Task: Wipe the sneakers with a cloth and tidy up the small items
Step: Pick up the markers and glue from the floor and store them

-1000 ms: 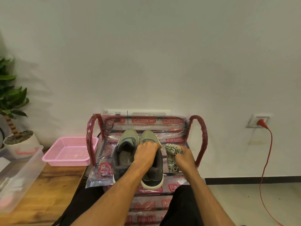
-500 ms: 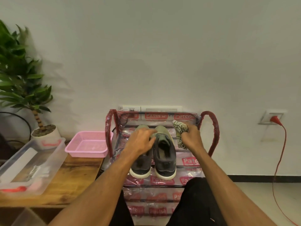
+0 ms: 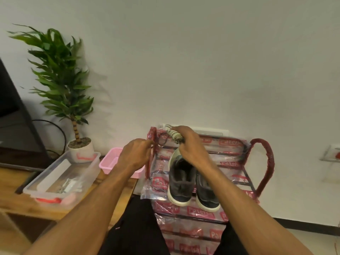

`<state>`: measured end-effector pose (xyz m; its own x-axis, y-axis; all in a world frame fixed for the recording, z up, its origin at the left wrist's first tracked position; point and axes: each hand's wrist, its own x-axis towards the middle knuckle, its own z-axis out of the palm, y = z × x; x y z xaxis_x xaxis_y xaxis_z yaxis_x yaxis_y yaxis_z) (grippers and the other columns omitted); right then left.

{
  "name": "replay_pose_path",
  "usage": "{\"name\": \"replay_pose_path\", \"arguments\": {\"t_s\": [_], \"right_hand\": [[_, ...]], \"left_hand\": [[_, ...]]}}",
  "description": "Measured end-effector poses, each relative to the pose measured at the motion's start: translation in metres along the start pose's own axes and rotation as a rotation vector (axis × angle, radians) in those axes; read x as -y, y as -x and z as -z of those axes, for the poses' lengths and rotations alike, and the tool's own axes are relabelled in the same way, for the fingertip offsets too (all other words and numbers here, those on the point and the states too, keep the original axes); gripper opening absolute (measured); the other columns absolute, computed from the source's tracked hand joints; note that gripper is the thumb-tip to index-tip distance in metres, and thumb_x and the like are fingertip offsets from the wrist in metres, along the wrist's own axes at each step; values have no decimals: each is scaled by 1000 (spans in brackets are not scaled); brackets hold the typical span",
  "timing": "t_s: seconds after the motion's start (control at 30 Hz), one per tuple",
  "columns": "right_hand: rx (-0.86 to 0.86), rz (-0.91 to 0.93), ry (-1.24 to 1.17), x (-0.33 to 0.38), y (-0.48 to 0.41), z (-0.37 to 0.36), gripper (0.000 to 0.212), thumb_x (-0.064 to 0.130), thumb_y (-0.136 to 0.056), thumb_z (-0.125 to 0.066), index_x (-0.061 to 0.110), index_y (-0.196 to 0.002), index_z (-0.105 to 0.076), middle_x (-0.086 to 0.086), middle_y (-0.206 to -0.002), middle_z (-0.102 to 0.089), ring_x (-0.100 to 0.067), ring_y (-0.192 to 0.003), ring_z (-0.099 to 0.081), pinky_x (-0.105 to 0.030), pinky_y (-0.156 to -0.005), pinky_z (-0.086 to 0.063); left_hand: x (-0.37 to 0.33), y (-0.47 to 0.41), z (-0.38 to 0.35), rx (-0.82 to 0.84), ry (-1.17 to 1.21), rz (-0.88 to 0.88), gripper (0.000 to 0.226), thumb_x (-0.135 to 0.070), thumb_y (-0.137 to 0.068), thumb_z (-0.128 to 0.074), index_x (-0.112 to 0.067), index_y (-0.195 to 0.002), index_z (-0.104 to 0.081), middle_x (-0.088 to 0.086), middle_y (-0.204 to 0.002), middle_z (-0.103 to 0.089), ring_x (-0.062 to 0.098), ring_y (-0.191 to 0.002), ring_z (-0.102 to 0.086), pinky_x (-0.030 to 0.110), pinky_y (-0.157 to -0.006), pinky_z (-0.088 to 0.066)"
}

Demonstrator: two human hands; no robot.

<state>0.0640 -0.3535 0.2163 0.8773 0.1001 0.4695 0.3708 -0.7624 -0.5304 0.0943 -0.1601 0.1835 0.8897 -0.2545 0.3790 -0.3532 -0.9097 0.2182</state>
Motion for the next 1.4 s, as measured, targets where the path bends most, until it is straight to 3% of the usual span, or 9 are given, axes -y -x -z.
{"name": "replay_pose_path", "arguments": {"t_s": [0.1, 0.23, 0.47, 0.67, 0.8, 1.0, 1.13, 1.23, 1.4], "right_hand": [[29, 101, -13, 27, -13, -28, 61, -11, -80, -51, 18, -134, -55, -3, -136, -53, -18, -124, -48, -32, -105, -38], [51, 163, -36, 52, -28, -72, 60, -8, -83, -51, 21, -135, -53, -2, -137, -53, -17, -122, -48, -23, -96, -35], [57, 152, -130, 61, -52, -144, 56, -6, -81, -49, 22, -129, -59, 0, -129, -60, -18, -113, -57, -28, -91, -46], [113, 40, -93, 52, -75, -205, 50, -4, -83, -50, 24, -123, -62, -1, -118, -65, -22, -102, -61, -37, -81, -52], [186, -51, -17, 38, -90, -233, 43, -5, -85, -51, 20, -118, -64, -4, -109, -69, -24, -96, -64, -31, -70, -49], [276, -74, 205, 12, -110, -271, 36, -5, -84, -53, 15, -112, -63, -8, -103, -68, -30, -91, -63, -34, -68, -46], [331, 5, 425, -2, -112, -292, 33, 0, -87, -56, 13, -117, -59, -9, -111, -65, -28, -101, -62, -39, -77, -48], [507, -144, 398, -15, -104, -310, 39, 16, -83, -68, 12, -120, -58, -9, -117, -61, -28, -108, -58, -40, -89, -51], [536, -442, 154, -27, -99, -314, 33, 14, -77, -77, 11, -108, -67, -4, -106, -68, -24, -97, -65, -36, -78, -57]], "left_hand": [[32, 8, 3, -8, -28, 92, 38, -22, -96, -52, -25, -134, -56, 3, -130, -62, 24, -120, -56, 36, -93, -47], [73, 26, -3, -43, -36, 187, 43, -17, -91, -57, -21, -133, -58, 5, -130, -62, 25, -116, -58, 37, -94, -48], [132, 48, -25, -20, -85, 271, 49, -13, -81, -67, -17, -130, -61, 10, -125, -63, 31, -109, -59, 41, -86, -53], [160, 50, -54, 68, -63, 312, 51, -18, -87, -63, -19, -137, -55, 9, -140, -54, 27, -126, -52, 37, -104, -42], [167, 44, -69, 124, -31, 305, 52, -16, -88, -59, -19, -140, -52, 10, -142, -52, 28, -129, -49, 36, -107, -38], [179, 30, -93, 202, -13, 299, 53, -23, -93, -54, -25, -144, -45, 2, -150, -44, 23, -136, -41, 34, -111, -35], [181, 21, -104, 246, 16, 282, 54, -23, -94, -51, -26, -147, -41, -1, -152, -40, 19, -140, -36, 33, -112, -33], [182, 17, -109, 268, -5, 236, 54, -20, -94, -51, -23, -147, -41, 1, -150, -43, 19, -138, -38, 30, -111, -32], [184, 18, -118, 320, -5, 244, 53, -23, -93, -55, -23, -145, -44, 1, -148, -46, 21, -137, -40, 34, -112, -32]]}}
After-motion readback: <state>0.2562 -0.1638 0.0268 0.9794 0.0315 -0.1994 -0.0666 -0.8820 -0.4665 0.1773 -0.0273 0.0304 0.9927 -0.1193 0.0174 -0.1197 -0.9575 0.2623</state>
